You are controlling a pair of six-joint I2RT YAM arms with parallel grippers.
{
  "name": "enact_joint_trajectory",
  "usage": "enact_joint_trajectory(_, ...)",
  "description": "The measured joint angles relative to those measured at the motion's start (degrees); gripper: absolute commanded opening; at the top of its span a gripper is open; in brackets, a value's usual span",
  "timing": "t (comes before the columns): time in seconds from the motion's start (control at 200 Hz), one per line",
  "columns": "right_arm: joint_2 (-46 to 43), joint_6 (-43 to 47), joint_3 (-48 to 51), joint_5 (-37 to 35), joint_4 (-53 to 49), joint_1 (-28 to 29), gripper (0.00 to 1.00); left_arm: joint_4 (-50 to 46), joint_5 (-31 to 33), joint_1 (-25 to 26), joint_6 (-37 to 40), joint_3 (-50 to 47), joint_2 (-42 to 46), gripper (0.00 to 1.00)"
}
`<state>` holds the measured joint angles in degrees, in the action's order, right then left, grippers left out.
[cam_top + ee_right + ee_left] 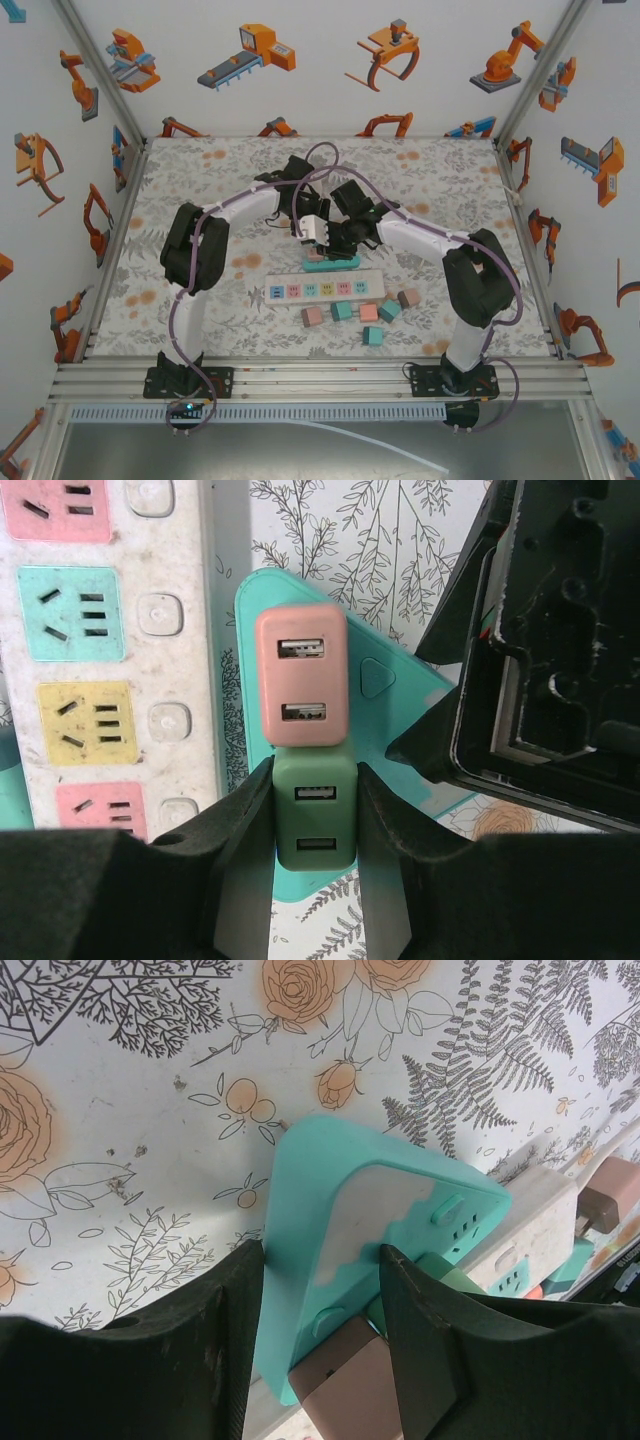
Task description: Pull the plug off the socket
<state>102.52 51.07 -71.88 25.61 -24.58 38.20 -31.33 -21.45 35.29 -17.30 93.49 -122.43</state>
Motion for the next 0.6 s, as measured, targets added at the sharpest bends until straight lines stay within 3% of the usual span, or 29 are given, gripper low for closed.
enact_joint_trajectory(0.601,0.0,-0.7,0.0,0.6,0.4,-0.2,0.15,-0.4,0.0,0.0,0.6,0.3,-0.2,0.48)
